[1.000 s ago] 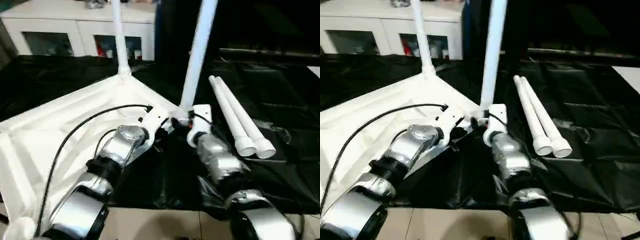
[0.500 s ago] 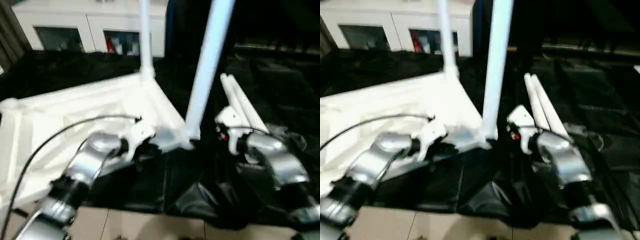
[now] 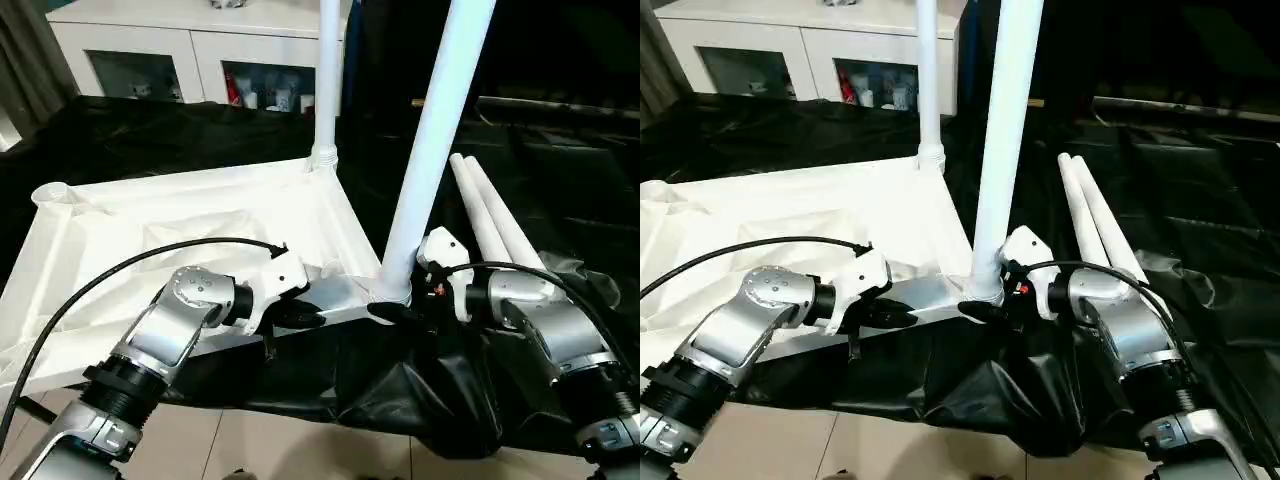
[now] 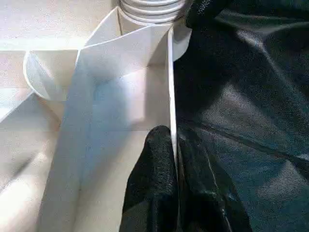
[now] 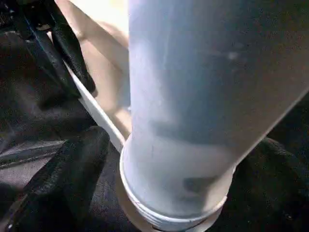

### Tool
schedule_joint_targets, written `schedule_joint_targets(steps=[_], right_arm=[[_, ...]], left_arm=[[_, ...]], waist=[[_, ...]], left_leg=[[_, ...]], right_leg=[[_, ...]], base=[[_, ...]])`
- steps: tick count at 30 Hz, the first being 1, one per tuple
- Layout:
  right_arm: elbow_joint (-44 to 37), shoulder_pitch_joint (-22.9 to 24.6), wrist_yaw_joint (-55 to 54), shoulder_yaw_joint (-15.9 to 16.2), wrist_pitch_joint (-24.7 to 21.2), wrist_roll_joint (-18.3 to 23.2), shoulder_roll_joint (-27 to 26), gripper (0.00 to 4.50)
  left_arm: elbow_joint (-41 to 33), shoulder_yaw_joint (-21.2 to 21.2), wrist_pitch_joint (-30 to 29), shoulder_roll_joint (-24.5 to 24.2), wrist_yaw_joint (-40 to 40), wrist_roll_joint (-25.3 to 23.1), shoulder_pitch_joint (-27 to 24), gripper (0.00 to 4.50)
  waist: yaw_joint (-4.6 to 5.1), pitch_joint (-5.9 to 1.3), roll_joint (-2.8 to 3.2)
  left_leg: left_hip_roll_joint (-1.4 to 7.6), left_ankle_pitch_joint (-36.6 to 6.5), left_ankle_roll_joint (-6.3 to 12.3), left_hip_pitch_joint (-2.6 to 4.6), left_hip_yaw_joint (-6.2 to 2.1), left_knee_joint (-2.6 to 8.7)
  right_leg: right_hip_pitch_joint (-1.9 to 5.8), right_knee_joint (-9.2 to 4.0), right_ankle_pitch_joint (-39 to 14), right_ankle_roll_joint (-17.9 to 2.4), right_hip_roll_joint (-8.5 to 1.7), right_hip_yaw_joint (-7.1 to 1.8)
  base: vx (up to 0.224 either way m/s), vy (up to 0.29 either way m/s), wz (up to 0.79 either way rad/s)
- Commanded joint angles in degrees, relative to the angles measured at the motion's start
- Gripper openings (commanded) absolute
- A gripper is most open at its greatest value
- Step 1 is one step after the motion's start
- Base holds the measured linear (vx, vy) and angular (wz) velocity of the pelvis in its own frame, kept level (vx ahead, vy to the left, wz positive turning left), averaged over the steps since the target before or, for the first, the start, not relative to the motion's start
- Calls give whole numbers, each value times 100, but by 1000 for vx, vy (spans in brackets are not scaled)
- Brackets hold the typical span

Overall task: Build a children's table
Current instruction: Rotate leg to tighten

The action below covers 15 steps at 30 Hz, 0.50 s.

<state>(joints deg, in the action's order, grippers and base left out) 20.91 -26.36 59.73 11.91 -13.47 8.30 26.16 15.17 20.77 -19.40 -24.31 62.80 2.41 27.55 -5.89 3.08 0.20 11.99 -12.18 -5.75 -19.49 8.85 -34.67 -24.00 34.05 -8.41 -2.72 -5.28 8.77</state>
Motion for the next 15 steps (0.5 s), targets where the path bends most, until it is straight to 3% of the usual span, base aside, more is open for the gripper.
schedule_joint_targets(steps=[1, 3, 8, 15], right_arm=[[10, -109, -27, 35, -44, -16, -28, 389], [65, -114, -20, 26, -14, -28, -33, 355], [101, -68, -25, 27, 22, -60, -56, 324], [138, -47, -39, 37, 49, -74, -86, 281]], left_arm=[[-336, -29, 73, 44, 103, 119, 101, 0], [-330, -19, 70, 39, 106, 118, 105, 0], [-297, -8, 64, 39, 106, 109, 125, 0], [-285, 0, 59, 35, 108, 101, 135, 0]], waist=[[-6, -421, -85], [-9, -425, -80], [-6, -430, -64], [5, -424, -71]], left_leg=[[61, -604, 422, -92, 44, 374], [61, -555, 438, -87, 48, 370], [78, -514, 456, -88, 43, 372], [72, -574, 432, -90, 44, 375]], right_leg=[[427, -475, -2307, -282, -318, -333], [422, -466, -2225, -317, -315, -338], [425, -434, -2011, -455, -318, -349], [435, -447, -2105, -429, -318, -346]], base=[[0, 0, 0], [0, 0, 0], [0, 0, 0], [0, 0, 0]])
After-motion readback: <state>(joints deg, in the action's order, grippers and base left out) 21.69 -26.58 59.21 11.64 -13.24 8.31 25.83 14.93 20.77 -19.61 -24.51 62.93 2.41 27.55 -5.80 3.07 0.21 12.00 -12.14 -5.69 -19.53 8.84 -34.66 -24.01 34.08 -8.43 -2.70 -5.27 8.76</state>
